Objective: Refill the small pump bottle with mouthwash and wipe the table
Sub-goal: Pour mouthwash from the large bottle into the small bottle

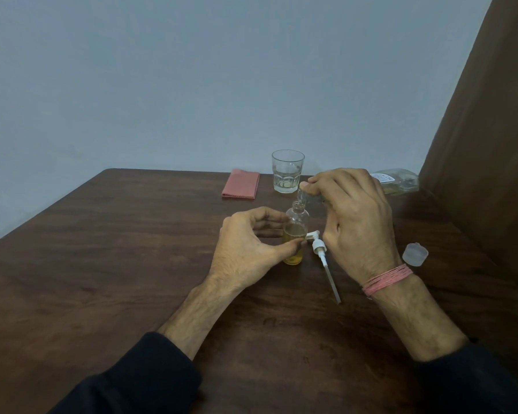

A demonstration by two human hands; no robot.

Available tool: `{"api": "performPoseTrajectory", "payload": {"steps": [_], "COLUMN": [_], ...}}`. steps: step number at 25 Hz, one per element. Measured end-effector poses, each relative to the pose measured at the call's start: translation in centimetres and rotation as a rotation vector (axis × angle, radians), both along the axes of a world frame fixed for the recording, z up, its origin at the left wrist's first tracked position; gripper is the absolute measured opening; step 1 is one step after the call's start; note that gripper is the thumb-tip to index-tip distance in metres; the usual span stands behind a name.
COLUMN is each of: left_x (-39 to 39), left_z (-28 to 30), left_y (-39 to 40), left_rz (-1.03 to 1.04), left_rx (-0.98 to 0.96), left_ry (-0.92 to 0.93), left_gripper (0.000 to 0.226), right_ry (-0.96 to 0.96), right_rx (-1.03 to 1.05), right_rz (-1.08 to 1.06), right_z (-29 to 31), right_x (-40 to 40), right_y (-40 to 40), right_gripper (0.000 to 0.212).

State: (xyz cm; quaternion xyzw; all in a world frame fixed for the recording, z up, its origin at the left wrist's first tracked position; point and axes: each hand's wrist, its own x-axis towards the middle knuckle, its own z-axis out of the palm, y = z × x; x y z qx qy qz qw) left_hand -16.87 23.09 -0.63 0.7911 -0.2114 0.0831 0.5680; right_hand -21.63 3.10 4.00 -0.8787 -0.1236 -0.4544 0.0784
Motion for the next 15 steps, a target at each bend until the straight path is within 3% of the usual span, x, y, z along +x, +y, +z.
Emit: {"api": "performPoseTrajectory", "payload": {"steps": [15], "left_x": [0.24], "left_z": [0.01], "left_y": [0.0], "left_rz": [-0.011], "left_rx": [-0.002], "left_ry": [0.006], "left_gripper": [0.049], "right_ry": [0.012], "right_rx": [-0.007], "right_rz": [-0.004], "right_z": [0.11], "right_x": [-0.02], "right_y": [0.09], "right_gripper": [0.052]}}
